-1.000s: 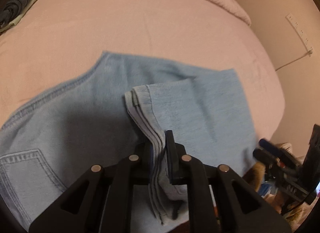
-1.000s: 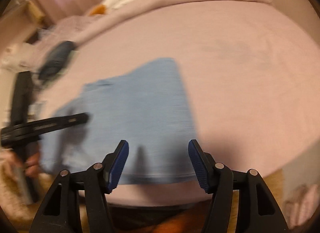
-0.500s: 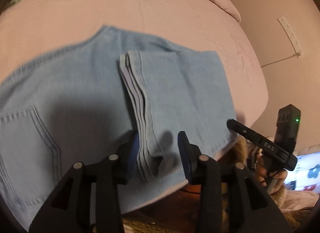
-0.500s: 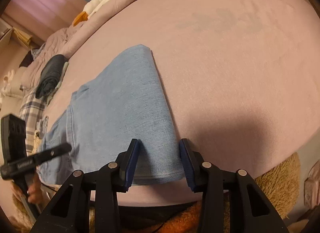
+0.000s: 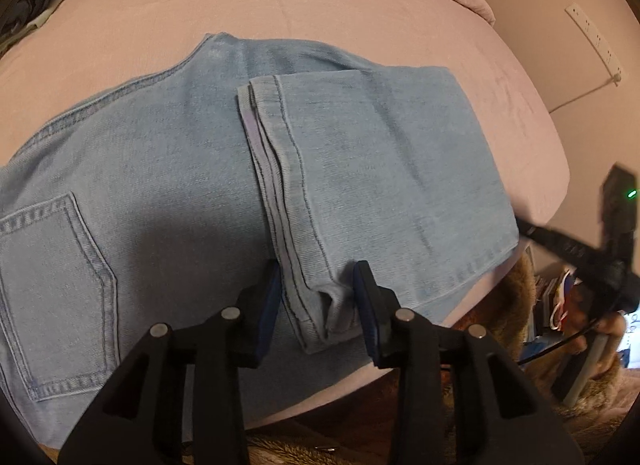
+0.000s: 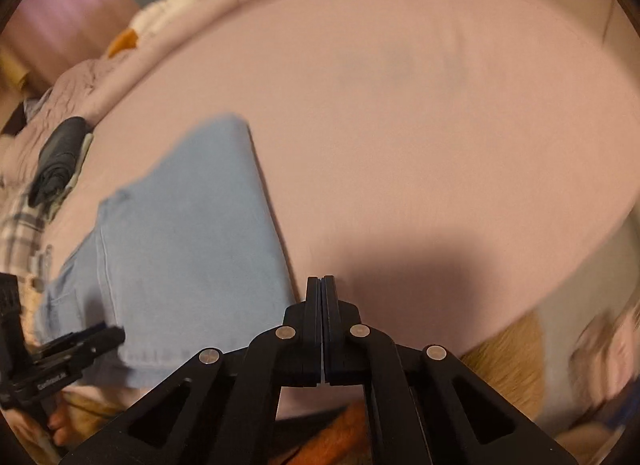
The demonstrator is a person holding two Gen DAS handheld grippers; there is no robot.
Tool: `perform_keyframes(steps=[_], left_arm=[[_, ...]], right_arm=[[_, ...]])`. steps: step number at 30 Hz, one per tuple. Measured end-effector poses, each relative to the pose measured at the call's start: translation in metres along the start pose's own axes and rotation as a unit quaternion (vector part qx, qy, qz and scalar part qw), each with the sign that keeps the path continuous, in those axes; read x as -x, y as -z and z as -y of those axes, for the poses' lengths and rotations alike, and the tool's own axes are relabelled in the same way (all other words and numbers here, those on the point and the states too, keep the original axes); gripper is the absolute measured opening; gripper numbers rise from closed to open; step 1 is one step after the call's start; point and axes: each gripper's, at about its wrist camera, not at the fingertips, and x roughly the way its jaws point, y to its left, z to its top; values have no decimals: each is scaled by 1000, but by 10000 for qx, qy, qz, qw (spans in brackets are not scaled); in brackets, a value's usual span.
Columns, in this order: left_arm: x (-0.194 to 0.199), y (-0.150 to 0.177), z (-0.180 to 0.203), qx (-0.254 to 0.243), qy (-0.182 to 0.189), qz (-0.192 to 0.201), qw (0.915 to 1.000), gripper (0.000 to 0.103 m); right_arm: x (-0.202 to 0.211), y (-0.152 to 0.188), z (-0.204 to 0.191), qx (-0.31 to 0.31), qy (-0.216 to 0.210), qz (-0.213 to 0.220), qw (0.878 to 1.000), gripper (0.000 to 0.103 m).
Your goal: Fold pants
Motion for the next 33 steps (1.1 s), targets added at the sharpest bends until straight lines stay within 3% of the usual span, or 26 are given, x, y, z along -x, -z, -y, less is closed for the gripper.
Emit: perform_keyframes(steps=[8,9,11,12,13,20,22,23,25,27,32,33], left_arm=[[14,2,-8,238,242,-10,9994,31],[15,3,-8,242,240,-4,9994,30],[14,3,-5,255,225,-22,9994,30],[13,3,-3,250,211,-32,9995,31],[13,5,-2,239,190,-38,9995,31],[7,7,3,120,-11,27,9999,33],[8,7,3,108,-12,14,9999,33],[9,5,3,105,-11,4,9999,33],[10,4,2,88,30,8,10000,33],[9,3,-1,105,56,-15,9999,34],[0,3,-3,97,65,-80,9999,36],[-2,2,-4,80,76,-83,9999,36]], right_arm=[[16,-1,12,-404,-482,210,9978,3],[17,-1,11,-393,-582,234,9973,8],[20,1,6,-356,-834,265,9955,30],[19,2,4,-342,-878,268,9952,49],[17,4,0,-282,-927,270,9949,53],[-14,6,-17,50,-840,-206,9962,53],[-10,6,-19,136,-634,-174,9977,33],[-4,6,-19,115,-645,-139,9978,28],[14,4,-17,68,-975,93,9952,23],[25,3,-23,292,-976,288,9944,23],[-13,8,-29,488,-164,-155,9986,23],[-15,9,-30,549,-124,-84,9984,23]])
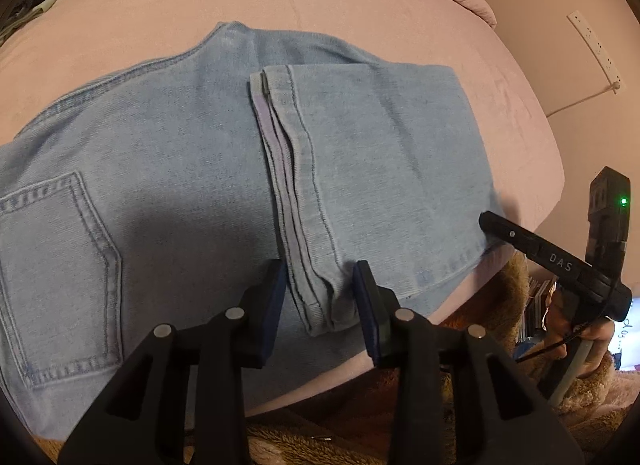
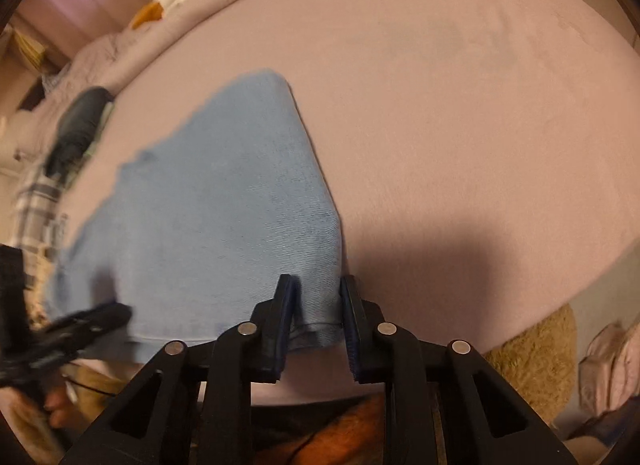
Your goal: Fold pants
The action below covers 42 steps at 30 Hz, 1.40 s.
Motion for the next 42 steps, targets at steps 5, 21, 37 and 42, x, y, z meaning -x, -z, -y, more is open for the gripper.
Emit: perform_keyframes(steps=[5,21,37,42], left_arm=[[-2,0,0,22,-20,118,9999,37],[-1,27,1,-19,-105,1105,9938,37],[-5,26,8,65,-241,1395,9899,37],[-5,26,9,83,-275,1455,9889,37]], right_arm=[[-3,-6,-5,162,119,-6,9998,23],[-8,2,-23,534,438,377,9969,24],[1,15,-14,508,423,676,9955,25],[1,14,-13,486,391,640,9960,25]])
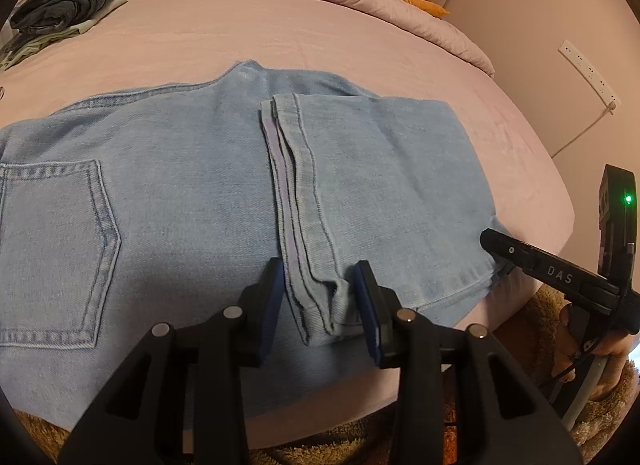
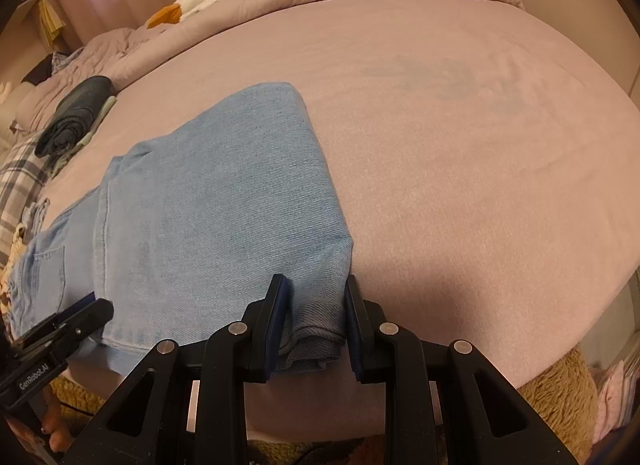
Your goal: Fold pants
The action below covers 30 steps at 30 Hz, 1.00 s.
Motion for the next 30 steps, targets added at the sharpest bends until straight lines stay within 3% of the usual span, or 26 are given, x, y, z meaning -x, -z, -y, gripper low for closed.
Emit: perform_keyframes(steps=[15,21,26,30], left_arm=[[5,5,-2,160,-33,-13,9999,37],[7,4,-1,221,-47,20,9997,36],[15,-2,3,160,-37,-60,9998,33],[32,-13,1,218,59,164,9996,35]], right_arm=[[-2,-9,3,-70,-12,-265,9996,28],[-4,-10,-9,-8,266,-202,9994,36],[-2,-10,-8,-108,205,-158,9996,39],[12,-14,-17,135,452,85,9988,60]])
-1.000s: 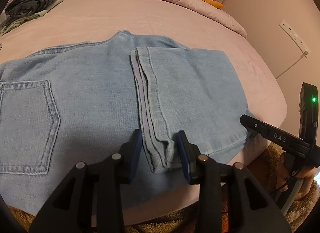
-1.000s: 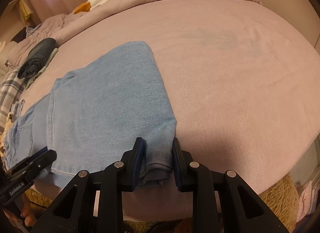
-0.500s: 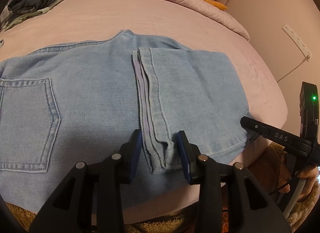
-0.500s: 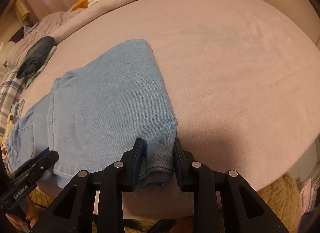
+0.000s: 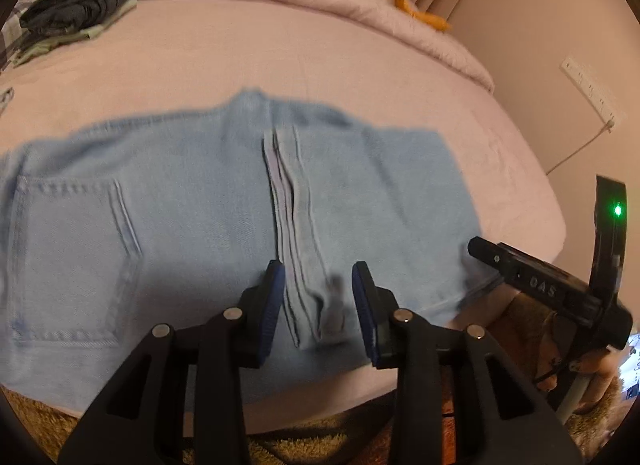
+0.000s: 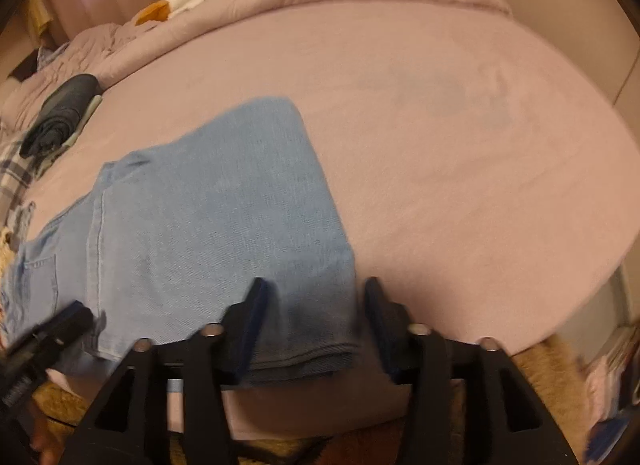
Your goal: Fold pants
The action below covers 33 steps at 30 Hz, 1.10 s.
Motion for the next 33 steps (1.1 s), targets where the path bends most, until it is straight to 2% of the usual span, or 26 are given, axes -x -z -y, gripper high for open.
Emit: perform_keyframes(steps=[4,6,8,13,15,17,20,22,24,30,33], left_arm=[[5,-22,0,-83,-190,198,9996,40],[0,-33,-2,-60,-371,163,9992,40],[-6,-44,-4,34,-361,148,9992,40],[-23,-61,-3,171,-391,83,9991,40],[-29,-64,-1,172,-419,23,9990,40],[-37,-68,0,211,-407,-66,9989,40],[-50,-71,-1,220,-505,-169,9983,38],[-58,-71,-4,288,-609,-278,9973,38],[-65,-70,-7,327,-617,-330,9970,38],[-66,-68,-10,280,-651,-236,9972,37],[-65,-66,-13,339,-596,-191,9975,35]], right_arm=[[25,-24,-9,151,-459,447,9978,70],[35,-47,-17,243,-488,667,9963,75],[37,-72,-28,419,-432,843,9946,80],[13,-111,-37,222,-822,566,9948,80],[-3,-117,-35,124,-679,458,9966,80],[-16,-113,-29,42,-360,433,9984,80],[-29,-107,-12,-302,-167,539,9980,80],[-40,-104,-6,-400,-285,384,9981,80],[-52,-104,-2,-380,-638,196,9970,79],[-77,-100,3,-679,-1032,-64,9923,62],[-79,-100,-1,-713,-1200,49,9902,38]])
